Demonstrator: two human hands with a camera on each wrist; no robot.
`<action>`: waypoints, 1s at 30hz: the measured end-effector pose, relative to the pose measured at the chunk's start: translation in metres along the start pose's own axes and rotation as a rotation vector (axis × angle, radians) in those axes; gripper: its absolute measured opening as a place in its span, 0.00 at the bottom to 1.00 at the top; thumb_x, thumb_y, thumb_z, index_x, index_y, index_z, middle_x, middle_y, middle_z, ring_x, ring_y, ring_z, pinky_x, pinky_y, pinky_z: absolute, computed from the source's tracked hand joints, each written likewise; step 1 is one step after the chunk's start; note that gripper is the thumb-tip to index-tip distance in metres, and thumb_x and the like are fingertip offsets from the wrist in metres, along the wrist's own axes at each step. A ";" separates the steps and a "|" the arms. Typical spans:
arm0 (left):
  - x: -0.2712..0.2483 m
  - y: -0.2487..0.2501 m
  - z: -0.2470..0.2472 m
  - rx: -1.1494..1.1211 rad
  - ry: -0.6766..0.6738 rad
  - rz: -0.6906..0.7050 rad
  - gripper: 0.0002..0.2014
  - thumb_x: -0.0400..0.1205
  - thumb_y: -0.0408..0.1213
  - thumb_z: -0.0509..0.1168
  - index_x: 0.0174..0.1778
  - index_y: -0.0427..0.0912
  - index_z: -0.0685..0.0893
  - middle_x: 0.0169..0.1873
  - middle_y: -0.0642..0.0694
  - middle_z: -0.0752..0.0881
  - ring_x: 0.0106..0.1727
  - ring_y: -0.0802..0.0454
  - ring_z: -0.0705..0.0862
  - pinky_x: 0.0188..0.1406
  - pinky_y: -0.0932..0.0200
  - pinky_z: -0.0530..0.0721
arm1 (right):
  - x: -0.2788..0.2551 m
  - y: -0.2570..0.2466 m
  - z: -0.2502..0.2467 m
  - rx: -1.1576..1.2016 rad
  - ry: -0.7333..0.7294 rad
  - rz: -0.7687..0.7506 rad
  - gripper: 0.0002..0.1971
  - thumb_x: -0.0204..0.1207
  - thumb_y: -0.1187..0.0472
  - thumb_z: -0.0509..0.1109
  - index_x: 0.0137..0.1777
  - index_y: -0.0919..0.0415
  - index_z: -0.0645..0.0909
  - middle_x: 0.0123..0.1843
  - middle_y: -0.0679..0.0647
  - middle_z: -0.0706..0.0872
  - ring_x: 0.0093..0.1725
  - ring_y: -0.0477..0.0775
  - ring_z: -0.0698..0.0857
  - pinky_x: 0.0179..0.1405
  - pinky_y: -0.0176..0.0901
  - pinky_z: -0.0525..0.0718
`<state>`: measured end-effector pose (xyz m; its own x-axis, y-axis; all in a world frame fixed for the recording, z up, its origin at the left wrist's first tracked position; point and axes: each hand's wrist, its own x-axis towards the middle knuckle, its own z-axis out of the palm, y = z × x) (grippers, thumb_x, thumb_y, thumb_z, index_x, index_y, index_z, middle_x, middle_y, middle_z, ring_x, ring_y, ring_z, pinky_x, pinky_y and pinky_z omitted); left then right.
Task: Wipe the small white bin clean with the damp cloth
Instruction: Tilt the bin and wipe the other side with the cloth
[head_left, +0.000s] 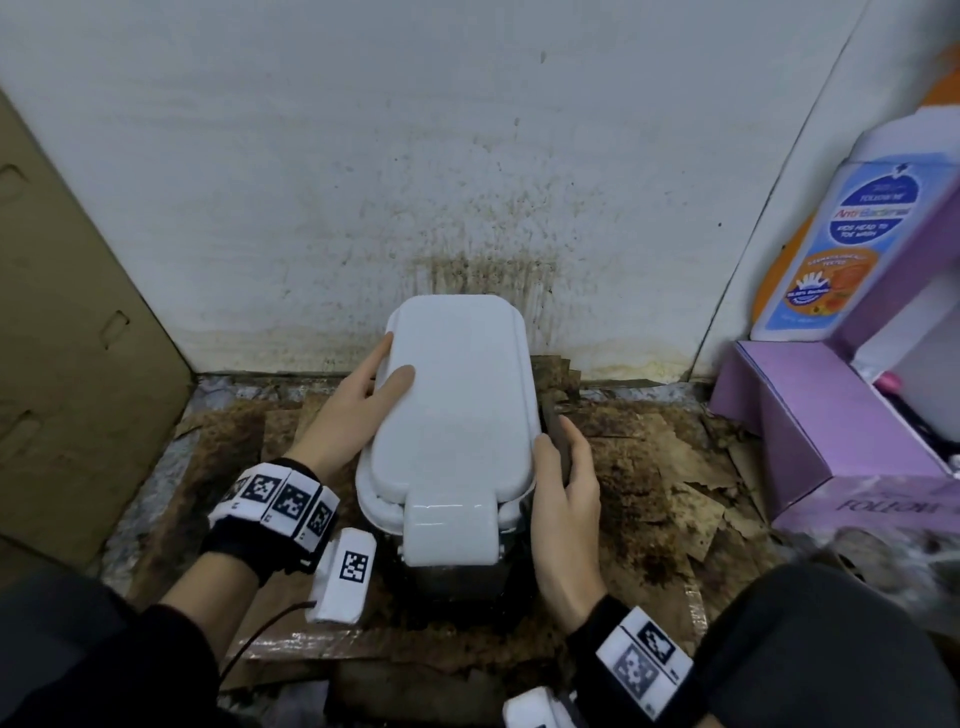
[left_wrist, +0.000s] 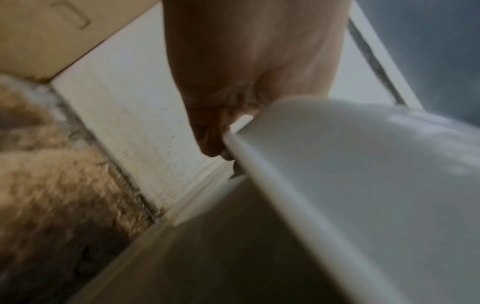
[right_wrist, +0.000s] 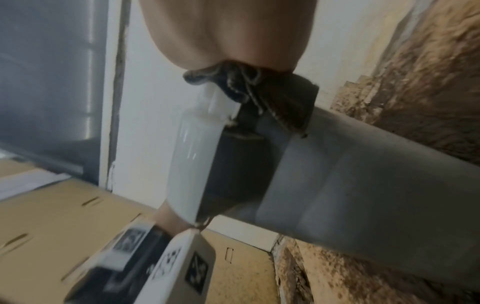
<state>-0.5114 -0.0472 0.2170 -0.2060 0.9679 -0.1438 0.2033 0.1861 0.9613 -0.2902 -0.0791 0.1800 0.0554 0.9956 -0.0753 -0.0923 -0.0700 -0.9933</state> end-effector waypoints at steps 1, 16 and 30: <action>-0.001 0.002 -0.002 0.037 -0.004 -0.002 0.32 0.85 0.59 0.64 0.85 0.71 0.60 0.70 0.53 0.83 0.64 0.50 0.87 0.63 0.43 0.87 | 0.002 0.000 0.000 0.023 -0.010 0.012 0.21 0.90 0.50 0.64 0.82 0.44 0.73 0.67 0.38 0.86 0.60 0.34 0.88 0.58 0.38 0.86; -0.035 0.023 0.021 0.680 0.092 0.343 0.29 0.88 0.56 0.58 0.85 0.49 0.68 0.85 0.52 0.65 0.86 0.54 0.59 0.85 0.52 0.58 | -0.003 0.000 0.029 0.149 -0.040 0.021 0.19 0.92 0.52 0.62 0.81 0.46 0.77 0.71 0.45 0.88 0.69 0.48 0.88 0.73 0.61 0.85; -0.049 0.005 0.014 0.766 0.166 0.304 0.31 0.89 0.56 0.54 0.88 0.51 0.59 0.87 0.51 0.59 0.87 0.53 0.54 0.86 0.48 0.57 | -0.005 0.014 0.072 0.264 -0.058 -0.008 0.19 0.94 0.58 0.58 0.81 0.52 0.78 0.75 0.45 0.86 0.74 0.43 0.84 0.77 0.47 0.82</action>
<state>-0.4869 -0.0909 0.2259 -0.1629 0.9682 0.1900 0.8540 0.0419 0.5186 -0.3634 -0.0804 0.1731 0.0010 0.9985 -0.0547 -0.3488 -0.0509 -0.9358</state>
